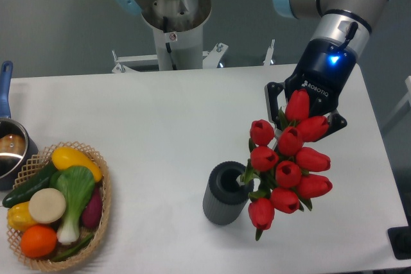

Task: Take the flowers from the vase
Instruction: 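Lift the gripped tulips up out of the black vase, then carry the tulip bunch away from the vase toward the table edge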

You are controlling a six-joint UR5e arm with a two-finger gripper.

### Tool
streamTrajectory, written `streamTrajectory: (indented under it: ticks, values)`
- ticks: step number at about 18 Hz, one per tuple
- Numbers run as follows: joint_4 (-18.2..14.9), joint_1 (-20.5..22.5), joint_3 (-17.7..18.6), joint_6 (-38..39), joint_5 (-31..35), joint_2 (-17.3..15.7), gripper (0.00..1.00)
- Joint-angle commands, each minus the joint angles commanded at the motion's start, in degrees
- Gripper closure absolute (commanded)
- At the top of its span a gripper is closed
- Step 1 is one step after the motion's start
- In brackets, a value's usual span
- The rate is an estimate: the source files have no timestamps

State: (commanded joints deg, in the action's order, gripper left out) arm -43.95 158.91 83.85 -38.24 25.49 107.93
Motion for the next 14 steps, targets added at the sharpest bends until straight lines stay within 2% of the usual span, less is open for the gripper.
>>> streamTrajectory:
  ticks: [6, 10, 12, 14]
  values:
    - [0.00, 0.70, -0.09, 1.24, -1.50, -0.35, 1.00]
    - [-0.09, 3.51, -1.84, -0.08, -0.44, 0.17, 1.00]
    - [0.00, 5.26, -2.90, -0.34, 1.04, 0.44, 1.00]
    - [0.00, 6.15, -3.34, -3.31, 6.03, 0.79, 1.00]
